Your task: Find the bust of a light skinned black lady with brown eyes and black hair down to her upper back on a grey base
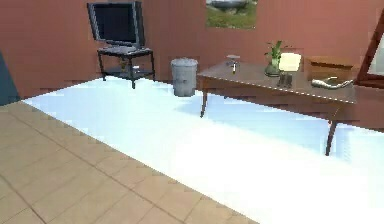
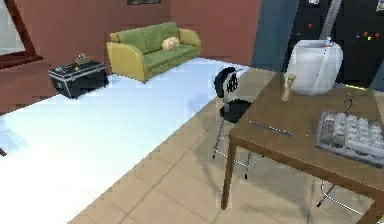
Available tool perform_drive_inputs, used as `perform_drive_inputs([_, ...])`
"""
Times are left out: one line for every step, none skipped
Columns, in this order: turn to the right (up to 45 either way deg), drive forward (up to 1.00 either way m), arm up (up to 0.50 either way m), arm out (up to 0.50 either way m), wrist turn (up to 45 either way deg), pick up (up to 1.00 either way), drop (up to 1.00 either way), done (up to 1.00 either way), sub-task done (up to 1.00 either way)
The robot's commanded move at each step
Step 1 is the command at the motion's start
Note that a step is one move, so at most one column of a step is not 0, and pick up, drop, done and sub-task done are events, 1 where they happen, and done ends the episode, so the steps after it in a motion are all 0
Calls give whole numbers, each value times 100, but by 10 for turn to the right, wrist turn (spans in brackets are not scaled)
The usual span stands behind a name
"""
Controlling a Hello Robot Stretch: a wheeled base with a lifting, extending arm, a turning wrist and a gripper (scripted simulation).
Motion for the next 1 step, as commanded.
perform_drive_inputs([0, 70, 0, 0, 0, 0, 0, 0, 0])
